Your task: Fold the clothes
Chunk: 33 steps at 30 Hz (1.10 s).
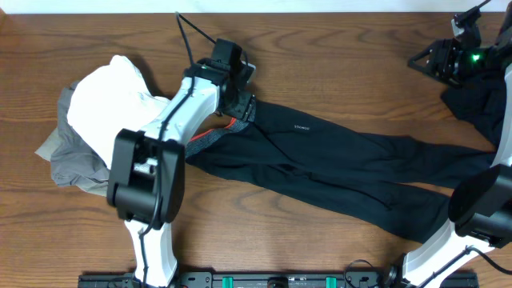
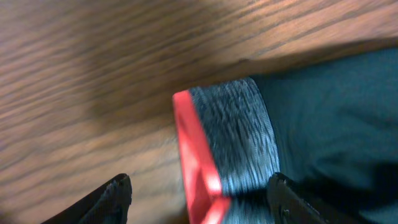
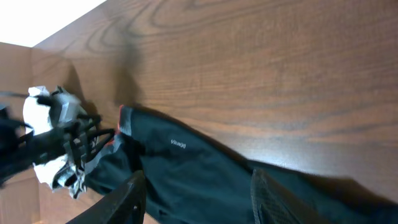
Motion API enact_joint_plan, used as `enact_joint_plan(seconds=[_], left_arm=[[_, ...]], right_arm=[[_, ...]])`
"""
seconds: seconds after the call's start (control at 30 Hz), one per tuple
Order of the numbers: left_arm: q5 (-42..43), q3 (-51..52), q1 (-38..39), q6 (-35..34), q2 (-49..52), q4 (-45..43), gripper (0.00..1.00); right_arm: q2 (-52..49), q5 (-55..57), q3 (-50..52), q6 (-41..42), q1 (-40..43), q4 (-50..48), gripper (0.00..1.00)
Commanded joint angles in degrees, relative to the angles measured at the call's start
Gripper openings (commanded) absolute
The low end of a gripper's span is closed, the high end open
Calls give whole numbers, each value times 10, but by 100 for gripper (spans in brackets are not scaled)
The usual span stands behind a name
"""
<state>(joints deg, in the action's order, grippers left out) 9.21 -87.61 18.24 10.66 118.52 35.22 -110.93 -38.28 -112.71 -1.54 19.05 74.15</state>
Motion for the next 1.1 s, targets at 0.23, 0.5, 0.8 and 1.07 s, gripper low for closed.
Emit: enact_joint_plan(seconds=[0.23, 0.5, 0.8, 1.07], left_arm=[[53, 0, 1, 37, 62, -63, 67], [46, -6, 1, 35, 89, -103, 6], [-113, -148, -14, -11, 49, -105, 6], [-162, -172, -58, -25, 57, -166, 6]], right_arm=[[14, 35, -4, -12, -6, 18, 52], [13, 38, -4, -8, -9, 19, 52], [13, 107, -4, 10, -15, 20, 52], [13, 175, 3, 22, -15, 32, 54]])
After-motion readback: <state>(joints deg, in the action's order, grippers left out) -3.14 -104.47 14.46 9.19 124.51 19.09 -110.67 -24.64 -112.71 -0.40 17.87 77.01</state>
